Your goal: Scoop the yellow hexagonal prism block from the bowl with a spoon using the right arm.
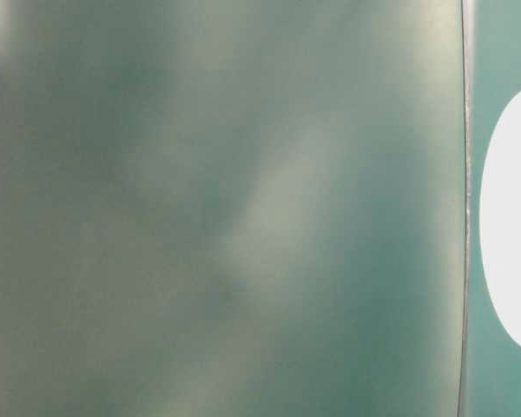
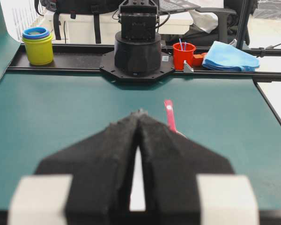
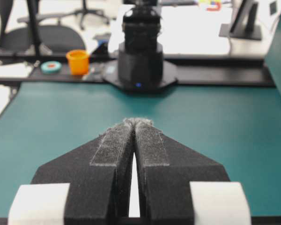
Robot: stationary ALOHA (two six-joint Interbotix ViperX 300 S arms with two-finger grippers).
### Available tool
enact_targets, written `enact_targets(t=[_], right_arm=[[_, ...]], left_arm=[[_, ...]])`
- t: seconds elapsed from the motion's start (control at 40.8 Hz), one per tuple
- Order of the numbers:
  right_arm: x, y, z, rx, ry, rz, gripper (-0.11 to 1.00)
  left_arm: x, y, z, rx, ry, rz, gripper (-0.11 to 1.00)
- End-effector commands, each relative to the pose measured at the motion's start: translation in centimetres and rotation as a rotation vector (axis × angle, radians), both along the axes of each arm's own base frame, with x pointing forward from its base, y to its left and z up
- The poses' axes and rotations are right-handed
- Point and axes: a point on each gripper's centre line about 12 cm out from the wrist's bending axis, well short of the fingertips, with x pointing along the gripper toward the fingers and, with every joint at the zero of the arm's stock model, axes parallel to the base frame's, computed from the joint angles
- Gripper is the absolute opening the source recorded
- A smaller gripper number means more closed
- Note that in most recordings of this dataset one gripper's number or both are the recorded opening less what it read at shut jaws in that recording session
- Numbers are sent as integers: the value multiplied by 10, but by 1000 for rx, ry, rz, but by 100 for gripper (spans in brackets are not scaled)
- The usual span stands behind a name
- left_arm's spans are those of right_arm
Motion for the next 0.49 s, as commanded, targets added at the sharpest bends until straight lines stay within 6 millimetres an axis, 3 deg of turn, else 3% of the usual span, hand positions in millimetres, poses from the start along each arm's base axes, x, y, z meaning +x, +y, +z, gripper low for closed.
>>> enact_targets(t=[0.0, 0.049, 0.221, 0.466], right_arm=[[2, -1, 6, 3, -9, -3, 0], [5, -1, 6, 6, 69, -3, 1], [6, -1, -3, 4, 224, -3, 1], [6, -1, 0, 6, 221, -4, 0]], left_arm=[[2, 0, 7, 8, 20, 0, -1], [2, 0, 4, -3, 69, 0, 6], [0, 0, 5, -3, 77, 0, 4], [1, 0, 5, -4, 80, 0, 4]])
